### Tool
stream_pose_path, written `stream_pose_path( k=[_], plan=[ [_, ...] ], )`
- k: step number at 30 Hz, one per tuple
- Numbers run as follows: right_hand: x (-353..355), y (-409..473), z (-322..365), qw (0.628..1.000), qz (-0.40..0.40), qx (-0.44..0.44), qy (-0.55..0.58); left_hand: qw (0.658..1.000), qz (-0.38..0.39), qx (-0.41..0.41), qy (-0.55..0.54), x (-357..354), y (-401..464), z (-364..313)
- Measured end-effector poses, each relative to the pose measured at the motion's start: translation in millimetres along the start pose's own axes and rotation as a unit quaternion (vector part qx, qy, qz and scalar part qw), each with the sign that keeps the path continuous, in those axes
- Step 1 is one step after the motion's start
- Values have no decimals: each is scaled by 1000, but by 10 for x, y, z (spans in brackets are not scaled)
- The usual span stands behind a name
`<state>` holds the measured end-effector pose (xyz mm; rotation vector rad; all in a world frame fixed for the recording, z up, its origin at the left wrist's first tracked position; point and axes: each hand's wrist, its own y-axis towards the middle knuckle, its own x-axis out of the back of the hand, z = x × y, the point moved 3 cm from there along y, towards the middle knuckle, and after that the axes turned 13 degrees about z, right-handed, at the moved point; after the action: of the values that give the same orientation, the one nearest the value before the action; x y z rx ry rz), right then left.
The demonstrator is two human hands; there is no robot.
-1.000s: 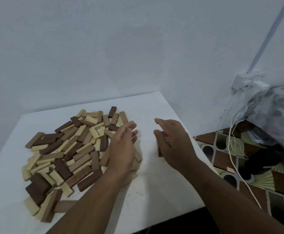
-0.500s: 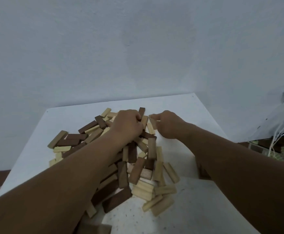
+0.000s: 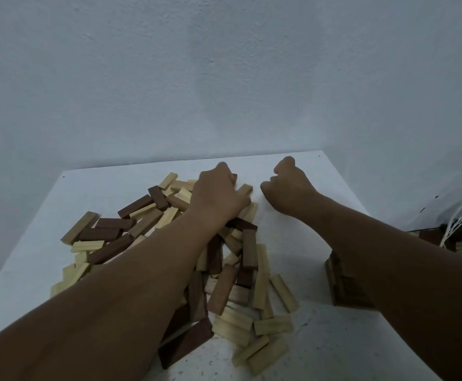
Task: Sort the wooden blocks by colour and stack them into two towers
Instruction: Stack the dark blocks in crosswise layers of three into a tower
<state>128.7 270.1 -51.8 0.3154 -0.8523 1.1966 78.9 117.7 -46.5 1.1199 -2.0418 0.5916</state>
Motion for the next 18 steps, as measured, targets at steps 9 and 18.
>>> stream_pose_path(
  k=[9,18],
  plan=[
    [-440,221,387,977,54,134,-157,968,-95,102,-210,447,-364,452],
    [-469,321,336,967,96,100,-214,966,-78,80,-232,823,-765,691]
  ],
)
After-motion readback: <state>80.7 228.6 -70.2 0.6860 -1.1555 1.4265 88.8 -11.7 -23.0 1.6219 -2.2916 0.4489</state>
